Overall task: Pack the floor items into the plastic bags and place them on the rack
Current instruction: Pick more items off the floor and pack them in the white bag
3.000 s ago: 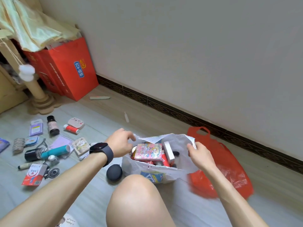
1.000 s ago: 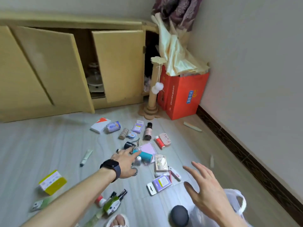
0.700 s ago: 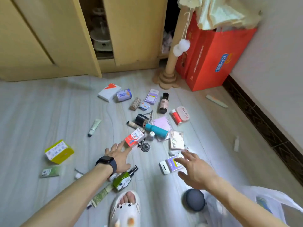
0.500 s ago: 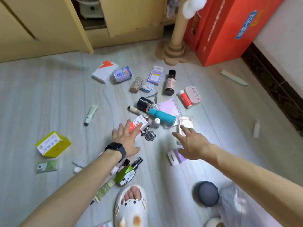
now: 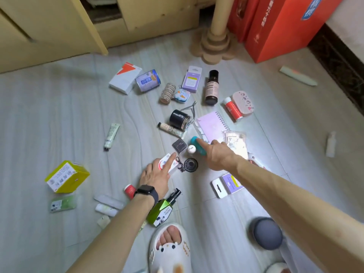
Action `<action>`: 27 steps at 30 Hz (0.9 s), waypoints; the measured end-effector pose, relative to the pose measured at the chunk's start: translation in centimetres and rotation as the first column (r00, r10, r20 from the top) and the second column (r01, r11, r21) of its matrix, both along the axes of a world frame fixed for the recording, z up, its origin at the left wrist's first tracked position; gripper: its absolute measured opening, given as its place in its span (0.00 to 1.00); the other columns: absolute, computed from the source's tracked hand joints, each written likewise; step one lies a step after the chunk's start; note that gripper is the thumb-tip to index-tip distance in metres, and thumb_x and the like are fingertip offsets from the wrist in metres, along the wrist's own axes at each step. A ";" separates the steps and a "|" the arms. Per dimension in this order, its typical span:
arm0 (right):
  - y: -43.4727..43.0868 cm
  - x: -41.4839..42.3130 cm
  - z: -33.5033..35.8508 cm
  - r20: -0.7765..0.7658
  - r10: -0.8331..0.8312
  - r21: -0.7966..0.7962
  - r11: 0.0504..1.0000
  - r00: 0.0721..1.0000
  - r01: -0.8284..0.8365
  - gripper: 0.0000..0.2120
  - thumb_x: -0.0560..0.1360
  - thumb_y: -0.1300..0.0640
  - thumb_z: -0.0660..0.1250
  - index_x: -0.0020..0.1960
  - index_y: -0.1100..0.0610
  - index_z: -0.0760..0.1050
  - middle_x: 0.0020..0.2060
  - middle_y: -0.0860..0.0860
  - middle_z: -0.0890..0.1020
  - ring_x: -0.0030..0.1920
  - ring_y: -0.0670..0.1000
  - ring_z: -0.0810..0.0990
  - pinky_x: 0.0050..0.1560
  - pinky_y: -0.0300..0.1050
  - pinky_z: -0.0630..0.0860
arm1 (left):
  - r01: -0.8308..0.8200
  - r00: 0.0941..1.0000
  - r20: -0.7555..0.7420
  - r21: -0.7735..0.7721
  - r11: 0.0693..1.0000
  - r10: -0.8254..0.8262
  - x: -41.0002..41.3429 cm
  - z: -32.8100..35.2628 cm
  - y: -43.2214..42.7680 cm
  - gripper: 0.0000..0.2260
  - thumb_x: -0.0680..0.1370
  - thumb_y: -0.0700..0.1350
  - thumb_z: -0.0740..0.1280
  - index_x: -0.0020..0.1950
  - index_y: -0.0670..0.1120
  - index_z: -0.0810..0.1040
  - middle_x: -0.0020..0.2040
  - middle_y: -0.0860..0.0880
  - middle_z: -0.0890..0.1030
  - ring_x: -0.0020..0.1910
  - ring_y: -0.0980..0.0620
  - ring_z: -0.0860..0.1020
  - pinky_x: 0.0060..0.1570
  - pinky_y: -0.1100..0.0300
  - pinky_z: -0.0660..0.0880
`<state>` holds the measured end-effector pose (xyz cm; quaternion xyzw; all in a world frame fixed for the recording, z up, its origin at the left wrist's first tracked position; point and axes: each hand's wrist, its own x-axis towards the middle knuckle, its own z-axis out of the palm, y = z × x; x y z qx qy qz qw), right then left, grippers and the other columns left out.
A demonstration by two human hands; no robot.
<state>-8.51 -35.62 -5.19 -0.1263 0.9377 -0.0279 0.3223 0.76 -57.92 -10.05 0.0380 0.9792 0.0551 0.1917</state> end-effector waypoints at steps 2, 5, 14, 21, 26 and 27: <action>1.2 0.3 2.5 0.092 -0.019 -0.027 0.999 0.996 0.022 0.31 0.78 0.59 0.58 0.78 0.45 0.52 0.56 0.60 0.76 0.55 0.61 0.77 0.55 0.50 0.74 | -0.012 0.994 0.108 -0.005 1.000 0.013 0.5 1.3 -0.6 0.36 0.79 0.44 0.59 0.75 0.67 0.40 0.67 0.46 0.65 0.60 0.43 0.68 0.59 0.51 0.69; 3.7 2.3 7.7 0.063 -0.096 -0.116 0.988 0.993 0.103 0.33 0.77 0.58 0.60 0.78 0.43 0.53 0.57 0.60 0.76 0.55 0.62 0.77 0.54 0.50 0.75 | -0.118 0.976 0.188 0.045 0.992 0.108 0.8 4.5 -0.6 0.34 0.75 0.40 0.59 0.71 0.68 0.48 0.63 0.45 0.67 0.58 0.42 0.69 0.54 0.50 0.71; 12.3 20.8 24.6 0.176 -0.698 -0.837 0.266 0.694 0.479 0.25 0.70 0.50 0.74 0.65 0.41 0.71 0.52 0.42 0.80 0.44 0.38 0.81 0.42 0.29 0.75 | 0.017 0.998 -0.067 0.335 0.942 0.005 1.0 23.5 5.0 0.26 0.73 0.50 0.65 0.66 0.61 0.57 0.62 0.43 0.70 0.57 0.38 0.75 0.57 0.46 0.73; 20.8 36.7 26.0 0.401 -0.905 -0.854 -0.311 0.146 0.417 0.13 0.72 0.44 0.71 0.47 0.53 0.78 0.38 0.56 0.79 0.35 0.57 0.77 0.35 0.50 0.74 | 0.483 0.872 -0.266 0.332 0.810 -0.411 4.7 33.7 17.5 0.31 0.72 0.54 0.69 0.69 0.65 0.56 0.56 0.52 0.73 0.46 0.48 0.74 0.43 0.56 0.68; 24.0 43.8 23.4 0.391 -0.914 -0.819 -0.401 -0.113 0.411 0.15 0.76 0.43 0.69 0.44 0.55 0.77 0.33 0.50 0.80 0.35 0.51 0.78 0.35 0.47 0.75 | 0.686 0.718 -0.236 0.394 0.611 -0.654 11.4 36.2 29.4 0.29 0.71 0.55 0.67 0.67 0.66 0.56 0.51 0.50 0.74 0.47 0.46 0.76 0.48 0.50 0.75; 24.1 44.5 22.9 0.353 -0.929 -0.827 -0.367 -0.114 0.425 0.15 0.75 0.41 0.68 0.45 0.53 0.77 0.33 0.46 0.81 0.34 0.47 0.79 0.34 0.45 0.76 | 0.708 0.687 -0.225 0.422 0.566 -0.691 12.7 36.2 31.3 0.28 0.70 0.55 0.67 0.66 0.65 0.57 0.50 0.50 0.75 0.47 0.46 0.76 0.47 0.50 0.75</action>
